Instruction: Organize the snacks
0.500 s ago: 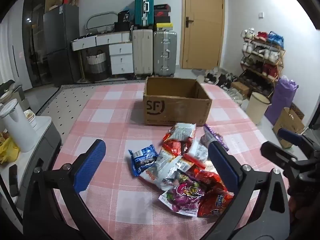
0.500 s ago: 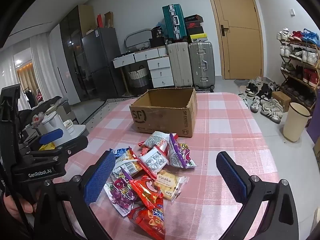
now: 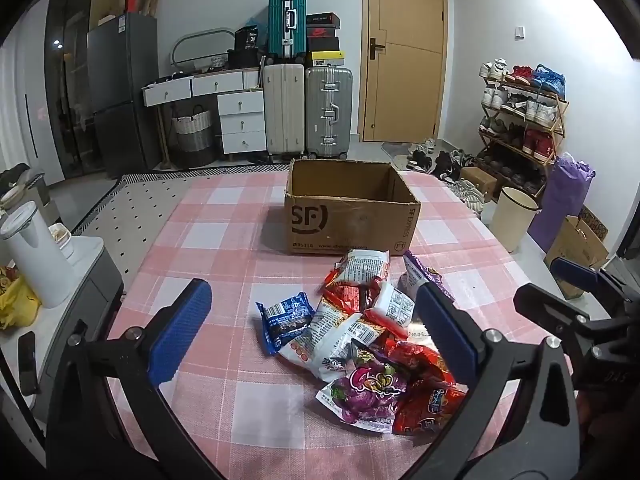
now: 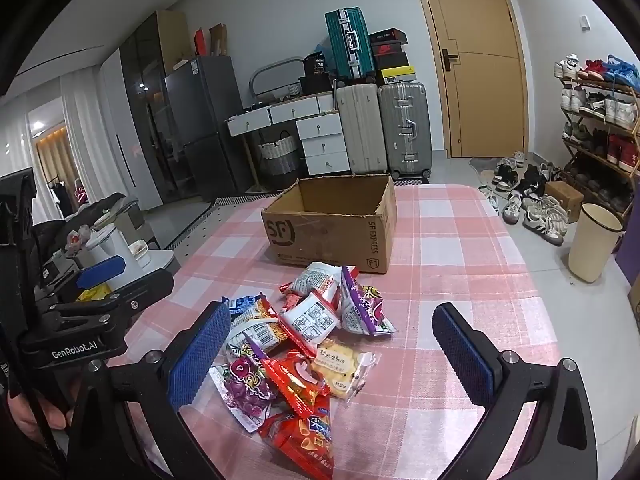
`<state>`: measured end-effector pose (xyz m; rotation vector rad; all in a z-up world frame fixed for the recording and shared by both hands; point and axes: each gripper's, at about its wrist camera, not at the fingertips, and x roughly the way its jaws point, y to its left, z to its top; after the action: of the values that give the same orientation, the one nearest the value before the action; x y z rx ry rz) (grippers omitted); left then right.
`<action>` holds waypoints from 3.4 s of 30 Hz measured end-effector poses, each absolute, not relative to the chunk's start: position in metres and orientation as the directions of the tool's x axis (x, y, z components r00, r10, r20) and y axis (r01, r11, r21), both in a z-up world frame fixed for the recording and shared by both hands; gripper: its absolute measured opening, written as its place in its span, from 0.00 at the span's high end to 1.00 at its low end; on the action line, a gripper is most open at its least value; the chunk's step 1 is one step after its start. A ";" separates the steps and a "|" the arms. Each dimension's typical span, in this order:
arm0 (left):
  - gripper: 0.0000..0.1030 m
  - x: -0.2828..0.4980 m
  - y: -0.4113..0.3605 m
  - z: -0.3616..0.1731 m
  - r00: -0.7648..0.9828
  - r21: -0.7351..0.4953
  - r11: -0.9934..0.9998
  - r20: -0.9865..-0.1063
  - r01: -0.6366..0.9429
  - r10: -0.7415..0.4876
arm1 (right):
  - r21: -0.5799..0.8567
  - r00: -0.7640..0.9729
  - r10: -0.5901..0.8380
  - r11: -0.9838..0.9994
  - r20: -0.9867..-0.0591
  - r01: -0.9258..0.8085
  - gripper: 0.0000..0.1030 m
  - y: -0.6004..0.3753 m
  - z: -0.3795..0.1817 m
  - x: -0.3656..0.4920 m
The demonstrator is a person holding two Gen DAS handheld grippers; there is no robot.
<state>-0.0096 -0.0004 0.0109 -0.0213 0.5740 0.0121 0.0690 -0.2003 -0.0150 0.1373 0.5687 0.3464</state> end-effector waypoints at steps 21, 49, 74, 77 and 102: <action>0.01 -0.013 0.000 0.007 0.843 -0.022 1.000 -0.538 -0.006 -0.006 | 0.217 0.786 0.354 0.935 -0.507 -0.282 0.00 -0.199 -0.018 0.065; 0.01 -0.014 -0.002 0.002 0.846 -0.020 1.000 -0.533 0.009 -0.018 | 0.235 0.775 0.375 0.926 -0.508 -0.294 0.00 -0.195 -0.019 0.065; 0.01 -0.015 -0.003 0.000 0.844 -0.020 1.000 -0.535 0.007 -0.017 | 0.236 0.763 0.390 0.921 -0.515 -0.311 0.00 -0.193 -0.024 0.066; 0.01 -0.015 -0.002 -0.001 0.842 -0.025 1.000 -0.539 0.006 -0.018 | 0.237 0.754 0.399 0.917 -0.522 -0.321 0.00 -0.193 -0.028 0.064; 0.01 -0.012 0.009 -0.023 0.814 -0.069 0.998 -0.581 -0.010 -0.032 | 0.261 0.566 0.495 0.856 -0.659 -0.446 0.00 -0.165 -0.114 0.051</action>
<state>-0.0121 0.0095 -0.0233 -0.0699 0.6205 -0.0121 0.0512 -0.1647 -0.1137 0.0674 0.7956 0.5534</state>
